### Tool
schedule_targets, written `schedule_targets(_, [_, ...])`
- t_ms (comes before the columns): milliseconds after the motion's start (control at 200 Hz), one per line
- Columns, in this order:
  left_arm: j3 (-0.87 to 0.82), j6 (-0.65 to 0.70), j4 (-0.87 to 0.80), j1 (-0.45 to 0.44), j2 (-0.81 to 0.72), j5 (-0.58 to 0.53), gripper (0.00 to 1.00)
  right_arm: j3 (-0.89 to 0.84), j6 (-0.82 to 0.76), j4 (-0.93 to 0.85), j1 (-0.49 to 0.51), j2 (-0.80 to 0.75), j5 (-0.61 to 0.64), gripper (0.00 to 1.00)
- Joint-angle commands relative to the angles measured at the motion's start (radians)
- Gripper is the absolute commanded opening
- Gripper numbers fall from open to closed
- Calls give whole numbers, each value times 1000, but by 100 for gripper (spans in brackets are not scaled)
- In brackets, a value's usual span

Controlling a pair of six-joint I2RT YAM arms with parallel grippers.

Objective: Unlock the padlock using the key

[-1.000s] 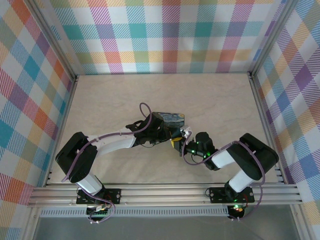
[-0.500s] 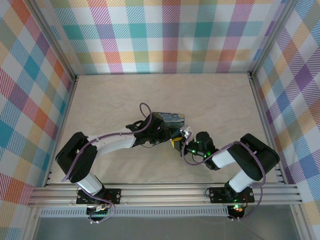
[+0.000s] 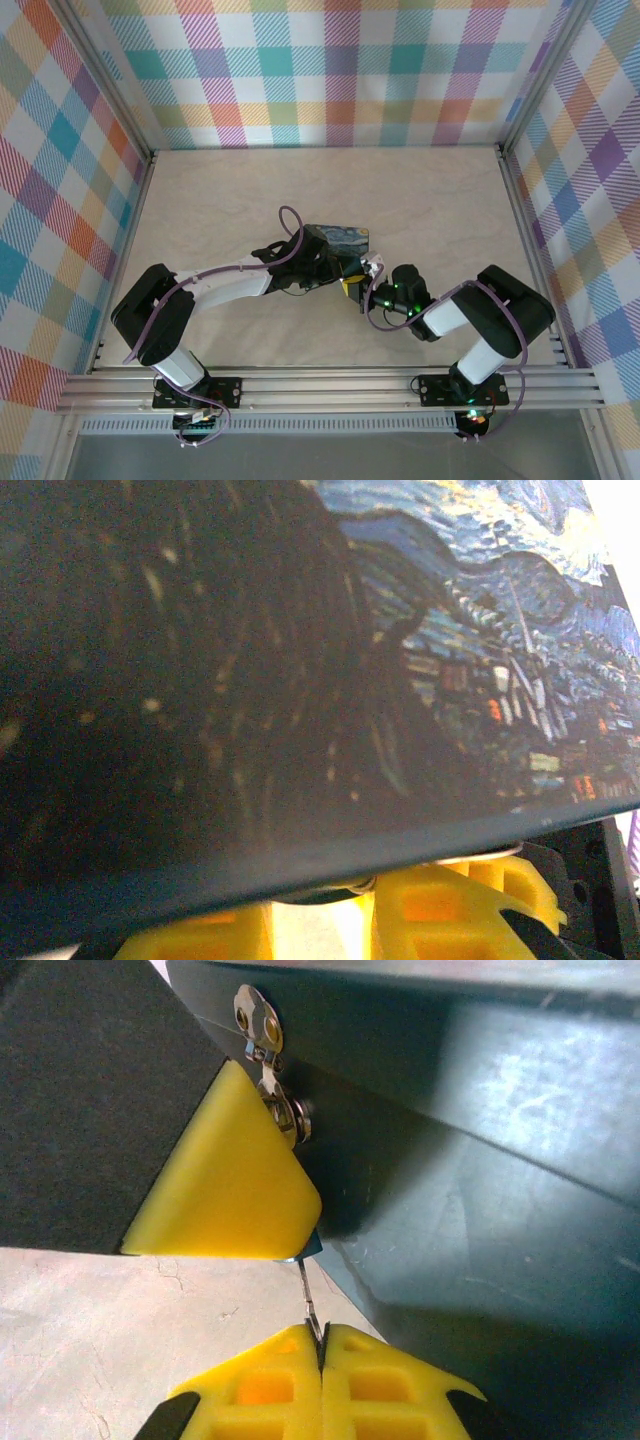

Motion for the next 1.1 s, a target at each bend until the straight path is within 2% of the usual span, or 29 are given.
schedule_targets(0, [17,-8,-27,15,-33,53,20,-18,19,54,-1,11,31,0])
schedule_targets(1095, [57,13,-78,41,-27,93,20,-88,89,231,37,39,-9,0])
